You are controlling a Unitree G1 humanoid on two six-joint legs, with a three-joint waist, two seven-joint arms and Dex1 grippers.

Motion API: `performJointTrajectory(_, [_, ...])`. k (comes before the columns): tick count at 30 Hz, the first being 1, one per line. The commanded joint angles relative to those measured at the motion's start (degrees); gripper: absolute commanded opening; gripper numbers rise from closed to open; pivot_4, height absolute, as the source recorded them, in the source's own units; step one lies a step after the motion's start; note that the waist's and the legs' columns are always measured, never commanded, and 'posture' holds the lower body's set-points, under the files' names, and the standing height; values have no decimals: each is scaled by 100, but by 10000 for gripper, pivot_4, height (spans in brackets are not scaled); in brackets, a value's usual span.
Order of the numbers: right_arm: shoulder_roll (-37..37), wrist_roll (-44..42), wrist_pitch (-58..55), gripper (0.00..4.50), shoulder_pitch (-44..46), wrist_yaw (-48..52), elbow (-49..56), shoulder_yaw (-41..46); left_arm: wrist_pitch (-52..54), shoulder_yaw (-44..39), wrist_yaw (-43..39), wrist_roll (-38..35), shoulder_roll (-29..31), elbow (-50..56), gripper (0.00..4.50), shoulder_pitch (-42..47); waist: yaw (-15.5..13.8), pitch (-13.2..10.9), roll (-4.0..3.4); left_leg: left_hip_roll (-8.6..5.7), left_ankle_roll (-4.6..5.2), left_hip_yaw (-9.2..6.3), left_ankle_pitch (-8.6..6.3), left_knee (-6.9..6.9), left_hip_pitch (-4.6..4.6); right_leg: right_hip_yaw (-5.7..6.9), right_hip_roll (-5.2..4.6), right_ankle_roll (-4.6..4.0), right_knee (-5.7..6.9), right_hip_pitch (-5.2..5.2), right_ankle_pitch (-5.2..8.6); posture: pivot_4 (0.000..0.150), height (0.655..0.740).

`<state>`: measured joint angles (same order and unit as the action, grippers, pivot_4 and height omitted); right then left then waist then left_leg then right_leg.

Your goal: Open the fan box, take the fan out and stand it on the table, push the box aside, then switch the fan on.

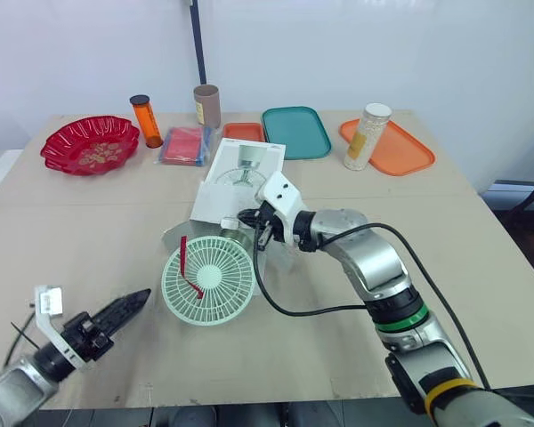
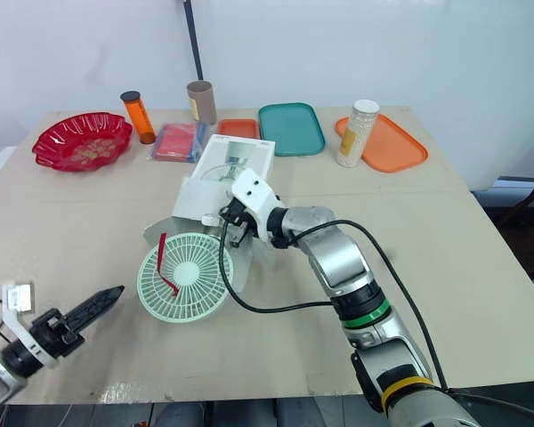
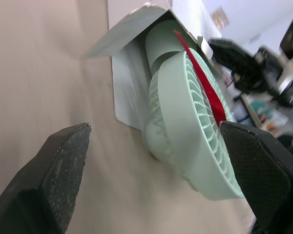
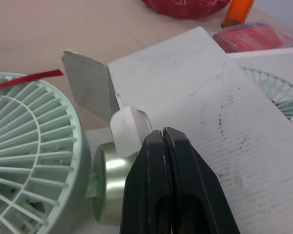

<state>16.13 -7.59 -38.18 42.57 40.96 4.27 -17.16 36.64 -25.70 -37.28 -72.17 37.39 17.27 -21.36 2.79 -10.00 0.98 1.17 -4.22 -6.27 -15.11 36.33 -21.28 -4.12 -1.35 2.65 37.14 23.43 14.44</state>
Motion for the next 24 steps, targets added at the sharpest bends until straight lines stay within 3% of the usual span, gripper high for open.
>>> performJointTrajectory(1, [-3,-158,186,0,180,85,58,227,-666,-26,-608,955,32,-138,44910,153,3,-1,2,2,-2,0,-1,-1,0,1,1,-3,0,1,0,1500,7400])
performJointTrajectory(11, [49,-338,268,0,99,107,125,377,-2689,281,-998,3238,-224,-504,44910,1203,-1,-2,4,5,-9,0,-1,-3,0,4,2,-4,0,2,-7,1500,7400])
performJointTrajectory(15, [47,-435,172,0,97,78,259,442,-3813,557,-1398,4313,-143,-699,44910,1127,15,-4,5,6,-8,1,-2,-4,-2,3,2,-5,0,4,-6,1500,7400])
performJointTrajectory(24, [250,-924,-40,0,-36,222,780,818,-5186,488,-1787,5087,-2,-1430,44910,1208,4,-5,5,8,-6,1,-2,-3,-2,5,2,-2,1,3,-9,1500,7400])
